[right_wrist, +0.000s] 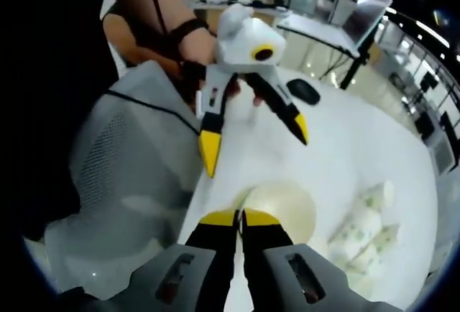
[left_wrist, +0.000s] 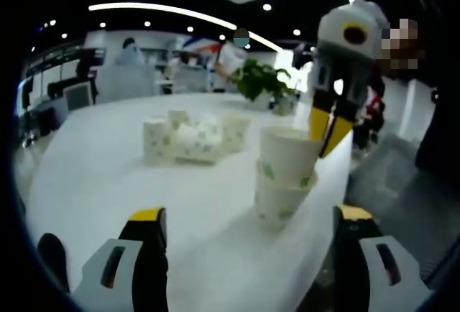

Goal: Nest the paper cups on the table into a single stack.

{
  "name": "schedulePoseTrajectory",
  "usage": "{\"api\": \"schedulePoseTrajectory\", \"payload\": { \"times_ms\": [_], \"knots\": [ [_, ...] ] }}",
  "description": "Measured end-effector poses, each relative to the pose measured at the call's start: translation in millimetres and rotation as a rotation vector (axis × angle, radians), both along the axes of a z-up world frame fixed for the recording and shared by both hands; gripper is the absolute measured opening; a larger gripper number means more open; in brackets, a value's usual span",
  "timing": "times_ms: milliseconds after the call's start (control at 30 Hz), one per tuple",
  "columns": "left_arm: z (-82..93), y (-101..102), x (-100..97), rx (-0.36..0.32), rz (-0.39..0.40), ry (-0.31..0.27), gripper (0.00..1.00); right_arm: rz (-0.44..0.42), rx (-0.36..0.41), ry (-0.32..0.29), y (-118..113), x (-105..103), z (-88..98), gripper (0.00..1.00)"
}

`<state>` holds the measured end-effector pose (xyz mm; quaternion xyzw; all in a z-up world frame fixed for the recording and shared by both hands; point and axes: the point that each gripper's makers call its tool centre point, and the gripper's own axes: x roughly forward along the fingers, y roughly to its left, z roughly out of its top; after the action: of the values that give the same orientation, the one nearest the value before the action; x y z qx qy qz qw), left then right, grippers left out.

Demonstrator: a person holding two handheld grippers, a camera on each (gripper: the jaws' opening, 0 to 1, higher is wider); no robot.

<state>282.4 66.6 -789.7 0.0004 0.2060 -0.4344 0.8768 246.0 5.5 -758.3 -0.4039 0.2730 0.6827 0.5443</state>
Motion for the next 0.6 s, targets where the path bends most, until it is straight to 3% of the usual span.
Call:
{"api": "schedulePoseTrajectory", "payload": {
  "times_ms": [233,600],
  "knots": [
    [-1.4,1.0,0.3,-0.002,0.004,0.006,0.94,0.003,-0.01,0.007,-0.2,-0.9,-4.6,0.0],
    [-2.4,1.2,0.3,-0.007,0.004,0.008,0.94,-0.014,-0.017,0.009,-0.1,-1.2,-11.0,0.08]
  ]
}}
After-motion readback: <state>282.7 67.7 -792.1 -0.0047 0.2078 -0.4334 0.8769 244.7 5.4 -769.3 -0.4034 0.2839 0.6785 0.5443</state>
